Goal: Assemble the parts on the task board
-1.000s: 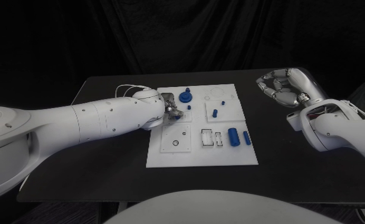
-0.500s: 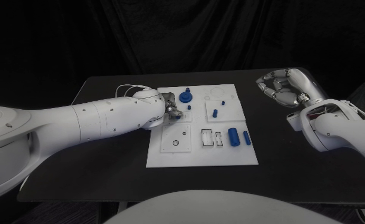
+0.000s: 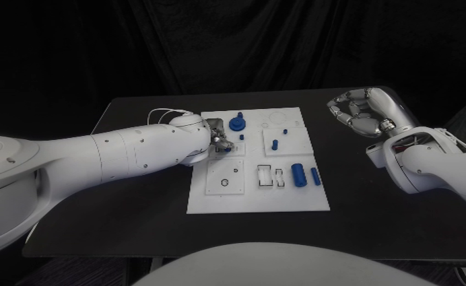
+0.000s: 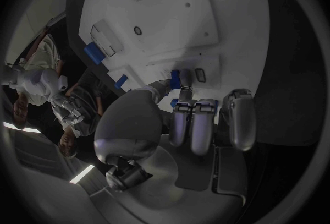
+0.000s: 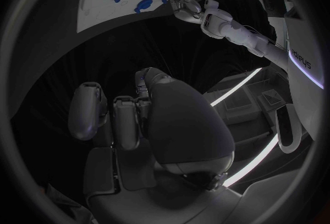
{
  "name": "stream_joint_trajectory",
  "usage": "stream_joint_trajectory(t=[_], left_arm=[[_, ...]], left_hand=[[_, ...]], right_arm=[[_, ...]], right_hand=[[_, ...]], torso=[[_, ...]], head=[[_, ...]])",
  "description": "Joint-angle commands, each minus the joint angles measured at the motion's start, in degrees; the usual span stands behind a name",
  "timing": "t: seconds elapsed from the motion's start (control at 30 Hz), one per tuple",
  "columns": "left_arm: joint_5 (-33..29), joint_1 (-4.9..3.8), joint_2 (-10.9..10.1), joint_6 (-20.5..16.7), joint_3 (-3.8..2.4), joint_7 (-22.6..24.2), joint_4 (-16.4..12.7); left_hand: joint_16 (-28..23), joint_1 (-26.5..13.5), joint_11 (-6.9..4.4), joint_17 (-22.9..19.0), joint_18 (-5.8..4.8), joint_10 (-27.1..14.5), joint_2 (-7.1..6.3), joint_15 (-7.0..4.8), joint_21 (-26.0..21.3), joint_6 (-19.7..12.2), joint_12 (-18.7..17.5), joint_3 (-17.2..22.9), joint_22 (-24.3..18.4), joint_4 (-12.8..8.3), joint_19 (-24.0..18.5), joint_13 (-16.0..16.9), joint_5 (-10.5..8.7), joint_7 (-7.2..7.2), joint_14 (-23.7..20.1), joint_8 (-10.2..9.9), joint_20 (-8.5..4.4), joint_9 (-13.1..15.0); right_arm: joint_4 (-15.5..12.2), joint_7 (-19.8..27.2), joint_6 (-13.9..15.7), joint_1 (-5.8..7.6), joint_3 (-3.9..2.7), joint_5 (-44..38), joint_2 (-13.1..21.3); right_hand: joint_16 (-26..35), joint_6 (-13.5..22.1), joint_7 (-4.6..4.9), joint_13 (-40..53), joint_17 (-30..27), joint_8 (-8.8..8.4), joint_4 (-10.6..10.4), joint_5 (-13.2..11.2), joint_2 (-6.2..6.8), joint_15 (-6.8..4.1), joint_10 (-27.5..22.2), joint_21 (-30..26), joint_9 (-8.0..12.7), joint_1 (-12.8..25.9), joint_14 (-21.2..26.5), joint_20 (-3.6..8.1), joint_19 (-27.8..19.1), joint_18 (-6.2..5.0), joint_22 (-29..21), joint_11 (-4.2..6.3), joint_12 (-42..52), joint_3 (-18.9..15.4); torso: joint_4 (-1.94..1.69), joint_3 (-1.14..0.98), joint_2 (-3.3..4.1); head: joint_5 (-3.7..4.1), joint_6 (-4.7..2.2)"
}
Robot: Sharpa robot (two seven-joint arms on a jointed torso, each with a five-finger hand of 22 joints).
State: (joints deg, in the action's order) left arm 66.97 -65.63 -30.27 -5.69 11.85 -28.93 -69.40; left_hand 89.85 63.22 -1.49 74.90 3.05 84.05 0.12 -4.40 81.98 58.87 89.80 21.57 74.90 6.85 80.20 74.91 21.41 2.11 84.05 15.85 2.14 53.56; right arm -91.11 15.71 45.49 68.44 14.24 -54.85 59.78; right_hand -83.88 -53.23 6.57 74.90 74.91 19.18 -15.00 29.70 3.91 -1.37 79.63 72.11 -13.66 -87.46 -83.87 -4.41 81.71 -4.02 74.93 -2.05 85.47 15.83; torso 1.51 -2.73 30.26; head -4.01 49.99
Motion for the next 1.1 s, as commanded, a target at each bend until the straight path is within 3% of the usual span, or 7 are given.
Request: stream_joint_trajectory(t=[0.03, 0.53, 1.1], left_arm=[[-0.4, 0.5, -0.2, -0.6, 0.24, 0.7, -0.1], [-0.4, 0.51, -1.9, -7.2, 0.24, 3.5, -1.9], [-0.4, 0.52, -2.0, -4.9, 0.24, 3.3, -1.5]], left_hand=[[0.2, -0.3, -0.46, 15.1, 0.32, 5.9, 0.01, -0.21, -0.4, 0.3, 0.2, 2.2, 3.4, -1.8, 0.1, 15.1, -0.04, -0.27, 6.0, -0.2, -0.17, 0.1], [0.2, -0.5, -0.57, 15.1, 0.21, 5.9, -0.26, -0.32, -0.1, 1.0, 0.2, 2.6, 3.8, -2.0, 0.5, 15.1, 0.58, -0.38, 6.0, 0.1, -0.25, 0.5], [0.2, -1.9, -0.63, 15.1, 0.31, 5.9, -0.47, -0.39, -0.4, 1.2, 0.2, 2.5, 3.6, -1.0, 0.3, 15.1, -1.36, -0.44, 6.0, -0.1, -0.35, 0.9]], right_arm=[[0.0, -1.0, -0.4, -0.13, -0.04, -0.1, 0.0], [0.0, -1.1, -0.3, -0.13, -0.04, -0.1, 0.3], [0.0, -1.1, -0.3, -0.13, -0.04, -0.1, 0.3]], right_hand=[[0.2, 0.3, -0.07, 3.3, 9.4, 0.34, -0.1, 0.4, 0.43, -0.39, -0.1, -0.3, 0.1, -0.2, -3.4, -0.01, 0.0, -0.18, 9.5, 0.02, -0.2, 0.4], [0.2, 0.3, -0.07, 3.3, 9.4, 0.34, -0.1, 0.4, 0.43, -0.39, -0.1, -0.3, 0.1, -0.2, -3.4, -0.01, 0.0, -0.18, 9.5, 0.02, -0.2, 0.4], [0.3, 0.4, -0.07, 3.3, 9.4, 0.38, 0.0, 0.4, 0.35, -0.4, -0.1, -0.4, 0.1, -0.2, -3.4, -0.01, 0.0, -0.2, 9.5, 0.02, -0.2, 0.5]], torso=[[0.0, 0.0, 0.01], [-0.01, 0.0, 0.02], [0.01, -0.01, 0.03]], head=[[-0.03, 0.01], [0.29, 0.01], [0.09, 0.01]])
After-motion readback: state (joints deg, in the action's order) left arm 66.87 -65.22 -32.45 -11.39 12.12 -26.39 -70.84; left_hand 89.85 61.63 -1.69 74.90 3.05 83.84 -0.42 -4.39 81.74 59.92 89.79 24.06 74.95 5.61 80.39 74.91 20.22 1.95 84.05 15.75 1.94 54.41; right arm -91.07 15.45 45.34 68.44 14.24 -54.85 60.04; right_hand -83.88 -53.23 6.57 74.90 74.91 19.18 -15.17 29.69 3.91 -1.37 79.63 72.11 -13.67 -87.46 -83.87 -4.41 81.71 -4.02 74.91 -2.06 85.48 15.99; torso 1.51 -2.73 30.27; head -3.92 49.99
